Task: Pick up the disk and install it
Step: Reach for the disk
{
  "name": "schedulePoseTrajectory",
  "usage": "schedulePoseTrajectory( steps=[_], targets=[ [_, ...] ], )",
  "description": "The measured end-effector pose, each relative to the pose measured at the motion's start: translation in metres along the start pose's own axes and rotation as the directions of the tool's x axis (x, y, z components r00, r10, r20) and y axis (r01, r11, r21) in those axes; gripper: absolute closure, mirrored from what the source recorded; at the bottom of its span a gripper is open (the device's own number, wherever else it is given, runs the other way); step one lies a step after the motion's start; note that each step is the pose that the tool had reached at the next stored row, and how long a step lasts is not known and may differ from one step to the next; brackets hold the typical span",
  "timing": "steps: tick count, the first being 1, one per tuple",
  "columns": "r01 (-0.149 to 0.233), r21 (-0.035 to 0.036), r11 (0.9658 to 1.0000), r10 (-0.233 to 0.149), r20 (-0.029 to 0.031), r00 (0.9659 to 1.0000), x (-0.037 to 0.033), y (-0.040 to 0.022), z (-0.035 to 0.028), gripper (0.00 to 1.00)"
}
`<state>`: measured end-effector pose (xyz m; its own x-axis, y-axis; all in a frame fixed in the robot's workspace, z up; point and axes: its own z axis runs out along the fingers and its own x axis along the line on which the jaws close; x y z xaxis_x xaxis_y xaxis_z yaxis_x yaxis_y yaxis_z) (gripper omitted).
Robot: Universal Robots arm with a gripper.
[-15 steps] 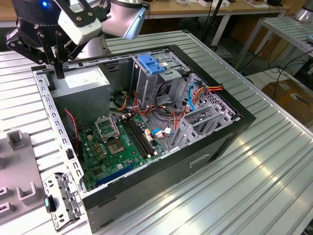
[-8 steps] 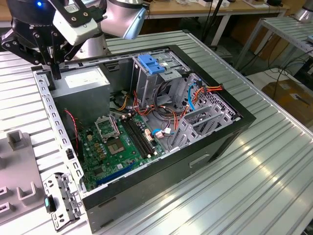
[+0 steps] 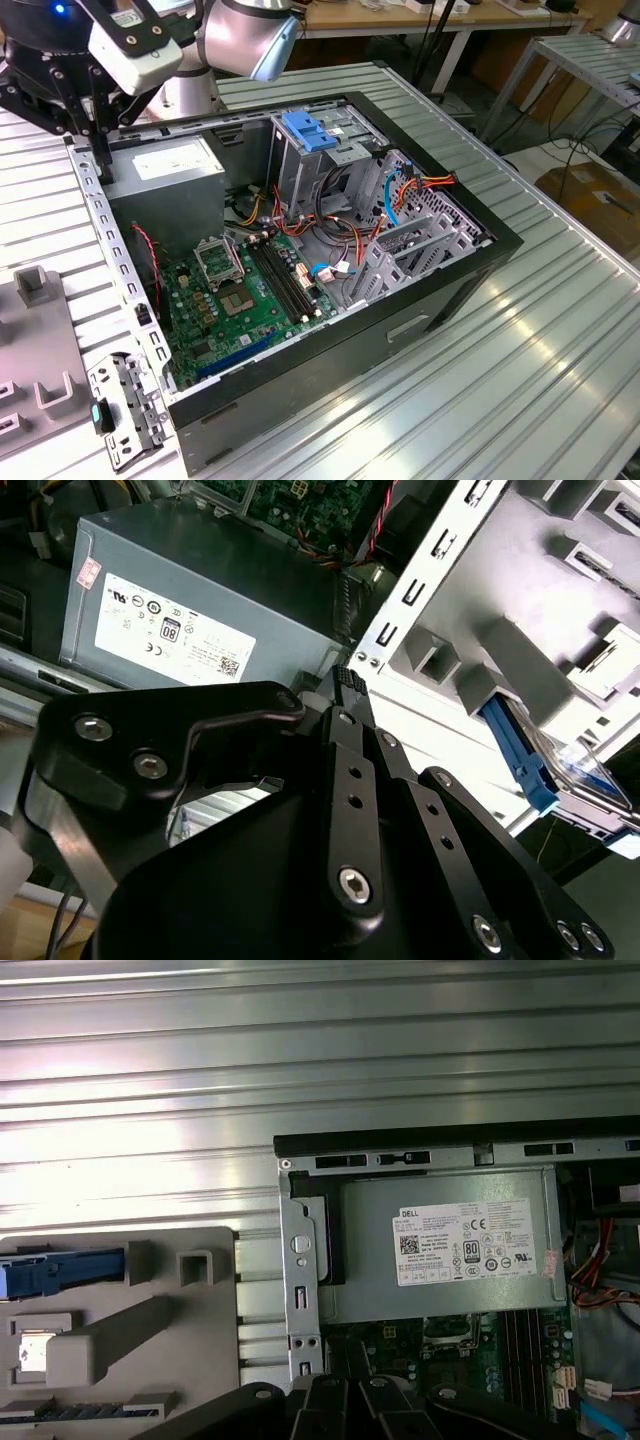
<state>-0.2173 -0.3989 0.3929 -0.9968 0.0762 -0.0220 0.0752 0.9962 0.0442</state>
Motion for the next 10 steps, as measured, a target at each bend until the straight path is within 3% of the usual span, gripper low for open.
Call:
schedulePoseTrajectory(
  steps=[10],
  targets=[
    [0.000, 0.0000, 1.0000, 0.000, 0.0000, 1.0000, 0.0119, -0.0009, -0.0003, 0.89]
  ],
)
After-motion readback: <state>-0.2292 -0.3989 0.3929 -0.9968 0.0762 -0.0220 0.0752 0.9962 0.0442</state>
